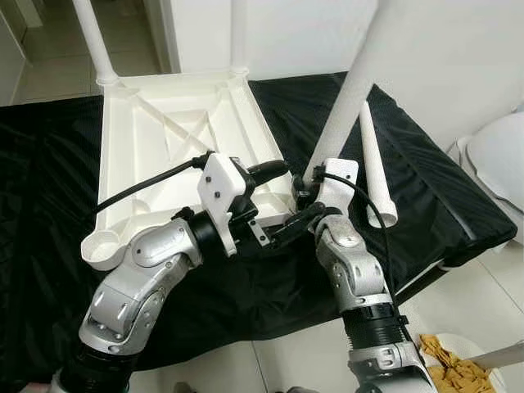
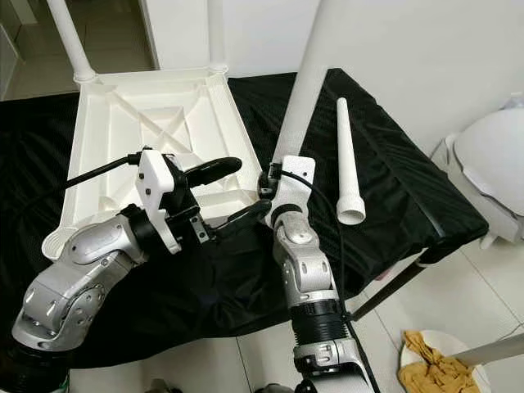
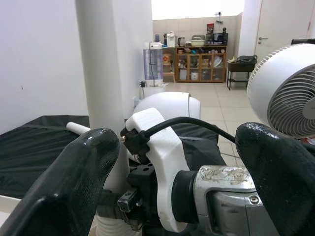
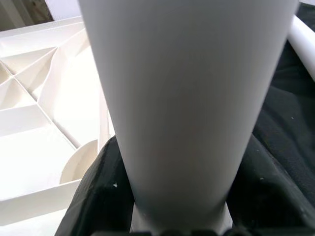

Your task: Building children table

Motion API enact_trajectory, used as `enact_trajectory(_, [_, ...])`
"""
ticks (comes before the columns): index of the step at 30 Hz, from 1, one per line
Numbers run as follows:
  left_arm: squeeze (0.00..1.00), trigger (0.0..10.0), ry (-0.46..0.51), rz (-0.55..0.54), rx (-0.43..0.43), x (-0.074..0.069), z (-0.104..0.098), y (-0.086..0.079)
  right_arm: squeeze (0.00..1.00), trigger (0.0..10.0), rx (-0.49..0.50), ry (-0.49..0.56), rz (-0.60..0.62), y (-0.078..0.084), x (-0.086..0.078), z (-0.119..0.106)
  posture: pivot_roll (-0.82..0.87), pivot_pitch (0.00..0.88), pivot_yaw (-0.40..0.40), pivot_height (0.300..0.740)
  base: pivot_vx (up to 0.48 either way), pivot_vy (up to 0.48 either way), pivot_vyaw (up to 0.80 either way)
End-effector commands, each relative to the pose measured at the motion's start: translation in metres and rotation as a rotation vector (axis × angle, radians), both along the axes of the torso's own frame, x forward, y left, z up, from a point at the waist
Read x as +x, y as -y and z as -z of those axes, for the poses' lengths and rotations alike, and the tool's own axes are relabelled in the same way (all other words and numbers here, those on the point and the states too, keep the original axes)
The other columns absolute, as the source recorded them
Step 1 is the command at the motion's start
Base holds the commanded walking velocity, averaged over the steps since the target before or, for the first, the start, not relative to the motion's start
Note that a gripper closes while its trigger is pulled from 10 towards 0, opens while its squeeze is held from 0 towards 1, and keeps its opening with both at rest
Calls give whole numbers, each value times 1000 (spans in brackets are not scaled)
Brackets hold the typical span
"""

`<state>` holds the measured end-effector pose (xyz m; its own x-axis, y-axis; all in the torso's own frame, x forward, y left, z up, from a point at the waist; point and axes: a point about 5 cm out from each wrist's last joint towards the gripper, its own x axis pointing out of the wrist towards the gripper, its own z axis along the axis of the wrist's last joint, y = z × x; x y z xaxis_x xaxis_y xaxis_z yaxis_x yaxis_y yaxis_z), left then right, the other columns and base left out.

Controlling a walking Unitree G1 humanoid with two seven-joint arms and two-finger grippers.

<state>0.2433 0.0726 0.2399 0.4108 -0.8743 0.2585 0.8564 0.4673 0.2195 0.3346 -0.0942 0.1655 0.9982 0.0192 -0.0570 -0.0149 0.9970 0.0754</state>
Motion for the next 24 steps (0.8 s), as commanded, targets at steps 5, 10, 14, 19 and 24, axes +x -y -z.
enact_trajectory(5, [0, 10000, 15, 10, 3, -1, -1, 2, 0, 10000, -34, -137, 152, 13, -3, 30, -34, 84, -24, 740, 0, 0, 0])
enact_trajectory(10, [0, 10000, 15, 8, 1, -1, -1, 2, 0, 10000, -20, -126, 203, 13, -4, 29, -30, 82, -26, 740, 0, 0, 0])
enact_trajectory(14, [0, 10000, 14, 7, 1, -1, -1, 2, 0, 10000, -16, -116, 246, 14, -6, 28, -29, 81, -25, 740, 0, 0, 0])
enact_trajectory(19, [0, 10000, 12, 9, 1, -1, -1, 2, 0, 10000, -1, -109, 304, 17, -8, 27, -30, 81, -24, 740, 0, 0, 0])
enact_trajectory(24, [0, 10000, 11, 13, 1, -2, 0, 3, 0, 10000, 13, -114, 301, 15, -9, 29, -30, 80, -27, 740, 0, 0, 0])
